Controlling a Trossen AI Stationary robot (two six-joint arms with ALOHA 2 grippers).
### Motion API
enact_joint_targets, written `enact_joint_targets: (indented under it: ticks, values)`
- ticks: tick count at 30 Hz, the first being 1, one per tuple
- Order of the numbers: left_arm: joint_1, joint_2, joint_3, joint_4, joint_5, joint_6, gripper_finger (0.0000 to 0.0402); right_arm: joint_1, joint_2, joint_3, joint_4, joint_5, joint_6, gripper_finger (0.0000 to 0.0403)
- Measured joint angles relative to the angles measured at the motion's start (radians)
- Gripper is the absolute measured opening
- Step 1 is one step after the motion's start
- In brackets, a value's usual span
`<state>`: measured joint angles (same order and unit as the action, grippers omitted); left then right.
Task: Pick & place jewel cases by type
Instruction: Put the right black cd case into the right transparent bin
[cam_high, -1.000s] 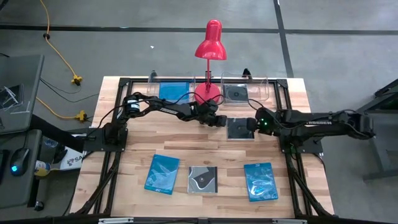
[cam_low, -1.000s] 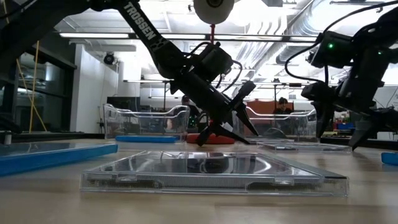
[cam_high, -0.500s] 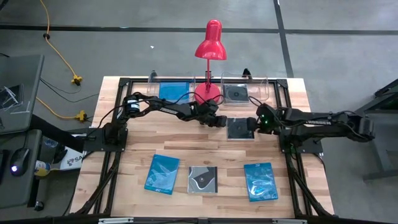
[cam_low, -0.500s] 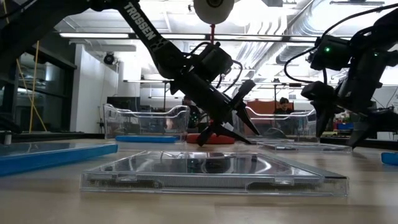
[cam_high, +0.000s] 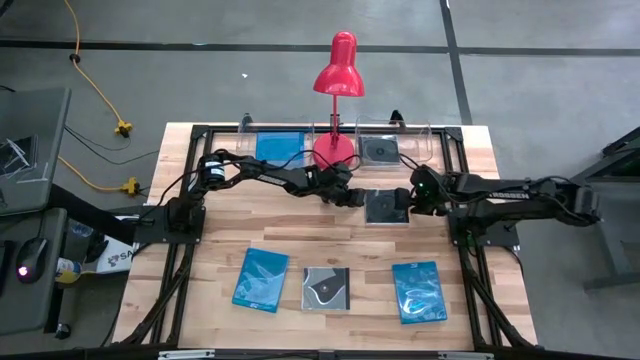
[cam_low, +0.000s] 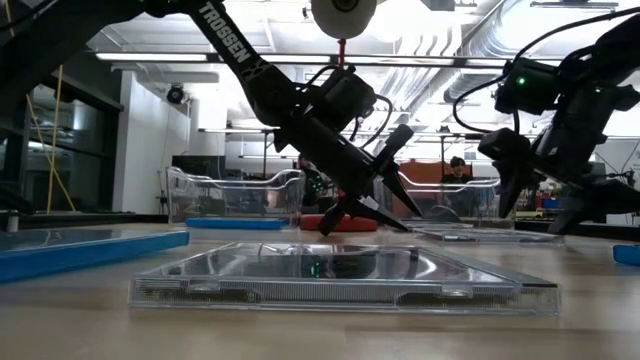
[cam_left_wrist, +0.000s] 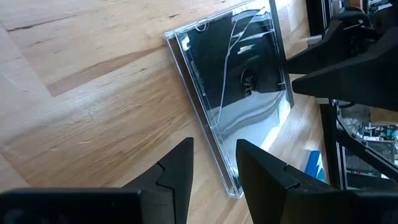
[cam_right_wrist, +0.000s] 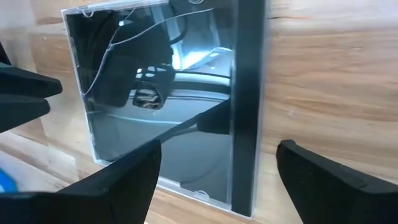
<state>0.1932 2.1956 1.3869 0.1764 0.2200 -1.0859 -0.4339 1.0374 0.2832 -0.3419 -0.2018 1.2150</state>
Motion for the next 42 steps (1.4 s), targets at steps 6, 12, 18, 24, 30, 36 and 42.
enact_joint_targets:
  ticks: [6,12,18,24,30,36,42]
  values:
    - [-0.006,0.0,0.0,-0.001,-0.015,0.008,0.012,0.0,0.042,0.001,0.059,-0.018,-0.001,0.0312]
    - [-0.006,0.009,0.001,-0.003,-0.017,0.013,0.012,0.0,0.054,0.001,0.083,-0.023,-0.004,0.0311]
    - [-0.011,0.023,0.002,-0.005,-0.019,0.016,0.012,0.002,0.058,-0.005,0.142,-0.023,0.009,0.0312]
    - [-0.013,0.032,0.002,-0.022,-0.026,0.024,0.012,0.003,0.058,-0.005,0.146,-0.016,0.009,0.0312]
    - [-0.013,0.032,0.002,-0.034,-0.096,0.081,0.012,0.017,0.058,-0.005,0.145,0.003,0.011,0.0312]
    - [-0.012,0.032,0.003,-0.093,-0.14,0.071,0.012,0.04,0.058,-0.004,0.146,0.028,0.025,0.0312]
    - [-0.01,0.032,0.012,-0.114,-0.152,0.026,0.0119,0.055,0.057,-0.004,0.146,0.043,0.026,0.0312]
